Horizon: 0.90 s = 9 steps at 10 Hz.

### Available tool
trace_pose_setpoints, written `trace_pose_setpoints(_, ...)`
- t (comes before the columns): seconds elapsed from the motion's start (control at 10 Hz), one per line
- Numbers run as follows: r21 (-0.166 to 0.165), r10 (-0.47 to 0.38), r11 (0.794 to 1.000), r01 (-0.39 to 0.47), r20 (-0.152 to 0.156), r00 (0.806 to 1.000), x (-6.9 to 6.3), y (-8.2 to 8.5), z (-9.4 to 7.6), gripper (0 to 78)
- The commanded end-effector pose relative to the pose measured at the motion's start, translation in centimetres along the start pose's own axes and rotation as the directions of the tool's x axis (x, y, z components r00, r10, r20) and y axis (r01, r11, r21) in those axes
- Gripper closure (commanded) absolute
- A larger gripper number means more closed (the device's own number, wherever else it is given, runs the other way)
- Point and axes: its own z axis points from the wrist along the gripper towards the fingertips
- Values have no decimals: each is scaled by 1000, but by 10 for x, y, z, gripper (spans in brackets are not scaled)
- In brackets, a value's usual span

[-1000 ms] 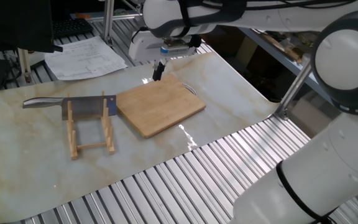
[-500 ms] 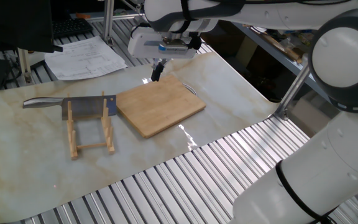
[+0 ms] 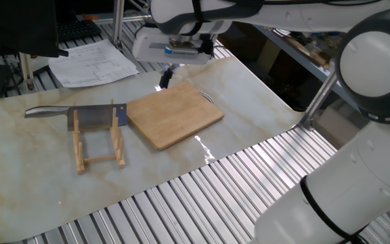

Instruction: Put the knife on the cutting board

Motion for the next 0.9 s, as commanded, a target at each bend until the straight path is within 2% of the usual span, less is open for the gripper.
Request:
trace_pose_setpoints(0.1, 7, 206, 978, -206, 12, 978, -10, 51, -18, 776)
trace_pose_setpoints(0.7, -7, 280, 960, -280, 6, 960, -25, 66, -22, 776)
trace_pose_setpoints(0.9, -4, 292, 956, -292, 9, 956, -25, 66, -22, 776)
